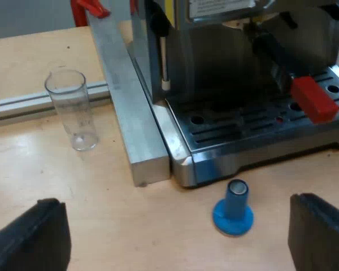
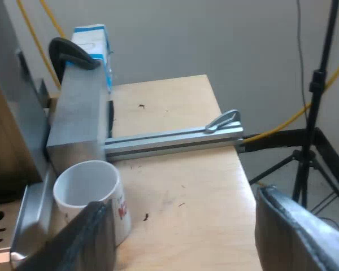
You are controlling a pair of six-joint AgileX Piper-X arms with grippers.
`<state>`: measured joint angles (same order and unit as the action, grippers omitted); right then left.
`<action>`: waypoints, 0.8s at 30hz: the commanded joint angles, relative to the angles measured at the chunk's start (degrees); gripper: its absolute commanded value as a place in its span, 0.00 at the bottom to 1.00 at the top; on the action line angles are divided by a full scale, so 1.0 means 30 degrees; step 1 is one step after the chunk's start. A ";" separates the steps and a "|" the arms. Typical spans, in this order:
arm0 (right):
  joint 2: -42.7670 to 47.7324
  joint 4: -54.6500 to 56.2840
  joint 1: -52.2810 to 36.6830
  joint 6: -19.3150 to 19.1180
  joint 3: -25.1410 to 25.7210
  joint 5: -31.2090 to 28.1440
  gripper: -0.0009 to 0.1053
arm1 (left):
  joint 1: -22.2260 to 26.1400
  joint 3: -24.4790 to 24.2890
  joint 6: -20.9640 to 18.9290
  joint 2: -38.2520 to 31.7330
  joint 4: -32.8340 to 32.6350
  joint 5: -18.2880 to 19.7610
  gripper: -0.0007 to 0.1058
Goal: Remove mug from coffee machine
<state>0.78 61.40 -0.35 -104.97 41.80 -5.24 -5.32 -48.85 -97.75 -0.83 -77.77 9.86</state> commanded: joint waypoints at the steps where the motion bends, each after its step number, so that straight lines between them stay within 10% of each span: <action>1: 0.0737 -0.0359 -0.0008 -0.0070 -0.0082 0.0427 0.54 | 0.0026 0.1407 0.0056 -0.2678 0.2513 -0.0584 0.75; 11: 0.0737 -0.2065 -0.0008 -0.0230 -0.3386 0.0863 0.54 | 0.0026 0.5878 0.0056 -0.2641 0.6730 -0.0584 0.75; 24: 0.0737 -0.2758 -0.0008 -0.0230 -0.4859 0.0863 0.54 | 0.0026 0.6555 0.0096 -0.2612 0.6647 -0.0584 0.75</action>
<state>0.69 54.08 -0.35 -105.08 27.09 -2.84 -5.32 -28.91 -97.41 -0.72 -58.49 8.53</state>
